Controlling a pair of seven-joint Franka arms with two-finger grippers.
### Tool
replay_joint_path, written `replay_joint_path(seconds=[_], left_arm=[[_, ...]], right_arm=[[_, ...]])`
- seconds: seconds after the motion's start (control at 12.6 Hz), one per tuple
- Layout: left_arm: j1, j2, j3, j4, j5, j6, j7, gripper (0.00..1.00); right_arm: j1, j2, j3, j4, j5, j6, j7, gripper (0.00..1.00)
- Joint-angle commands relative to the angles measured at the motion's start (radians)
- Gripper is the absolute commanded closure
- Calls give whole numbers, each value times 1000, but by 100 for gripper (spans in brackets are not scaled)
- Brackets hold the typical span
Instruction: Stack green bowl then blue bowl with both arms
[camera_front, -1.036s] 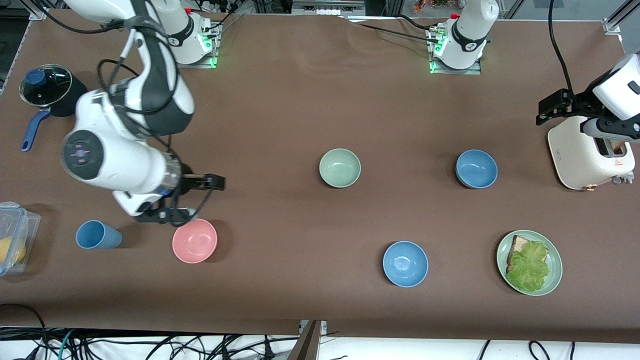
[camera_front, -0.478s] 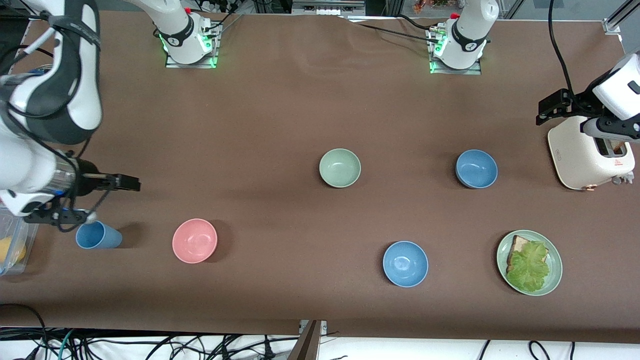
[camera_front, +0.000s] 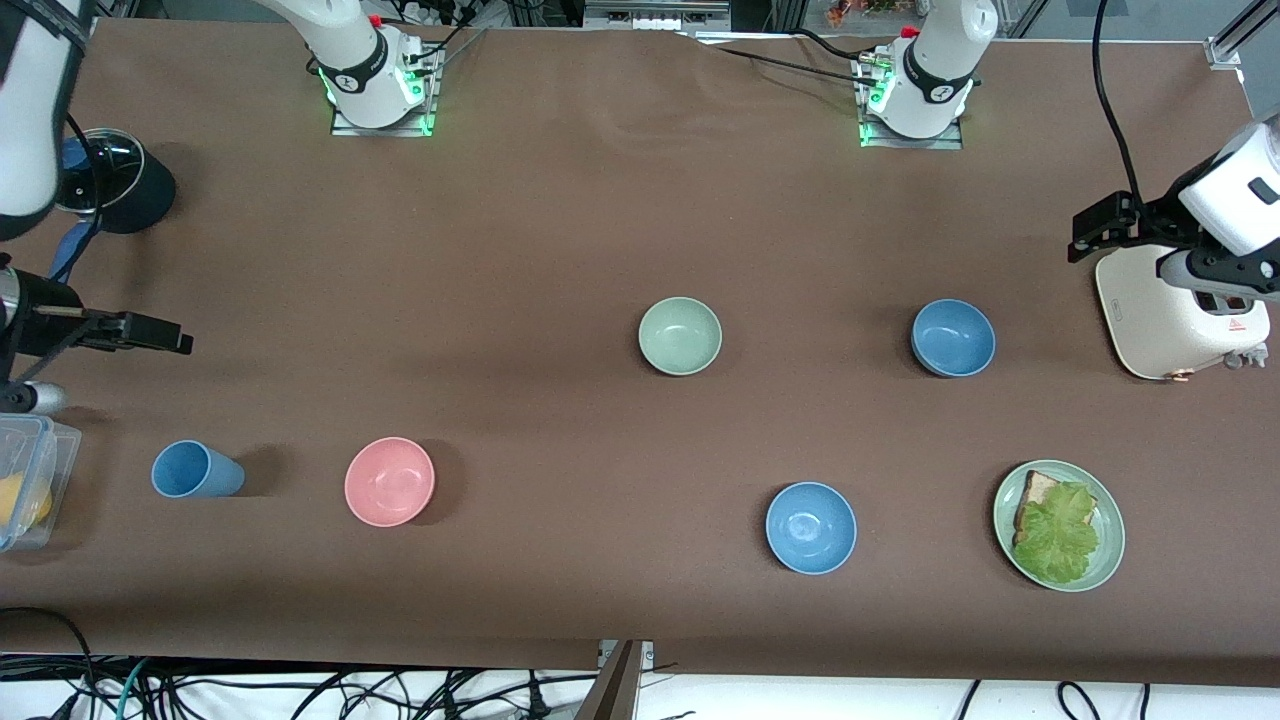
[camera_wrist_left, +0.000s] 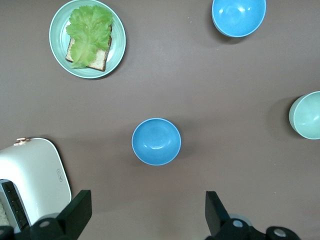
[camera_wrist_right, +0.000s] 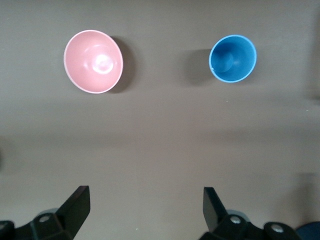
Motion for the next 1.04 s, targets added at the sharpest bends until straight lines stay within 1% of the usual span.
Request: replay_joint_path(seconds=[0.0, 0.08, 0.16, 0.24, 0.32, 0.4, 0.48, 0.72, 0.88, 0.96], left_arm=[[-2, 18, 1, -62, 33, 85, -10, 0], [-2, 20, 1, -120, 33, 143, -10, 0], [7, 29, 5, -180, 33, 200, 0, 0], [8, 41, 45, -206, 30, 223, 5, 0], [8, 81, 61, -212, 27, 240, 4, 0], [10, 110, 64, -228, 27, 280, -4, 0], [12, 127, 68, -261, 28, 337, -12, 0], [13, 179, 108, -373, 25, 469, -12, 0], [27, 207, 119, -480, 19, 617, -10, 0], [27, 213, 121, -530, 19, 682, -12, 0]], right_arm=[[-106, -64, 166, -35, -98, 6, -6, 0], [-137, -84, 202, -37, -166, 13, -3, 0], [-144, -93, 216, -37, -203, 42, -4, 0], [-164, -95, 222, -38, -203, 83, -10, 0], [-183, -98, 240, -44, -200, 99, -12, 0], [-190, -120, 254, -72, -205, 108, -4, 0], [-198, -134, 273, -83, -211, 111, -4, 0], [-239, -199, 317, -110, -212, 110, -1, 0], [-272, -225, 346, -139, -219, 124, 0, 0], [-282, -228, 362, -141, -255, 124, -7, 0]])
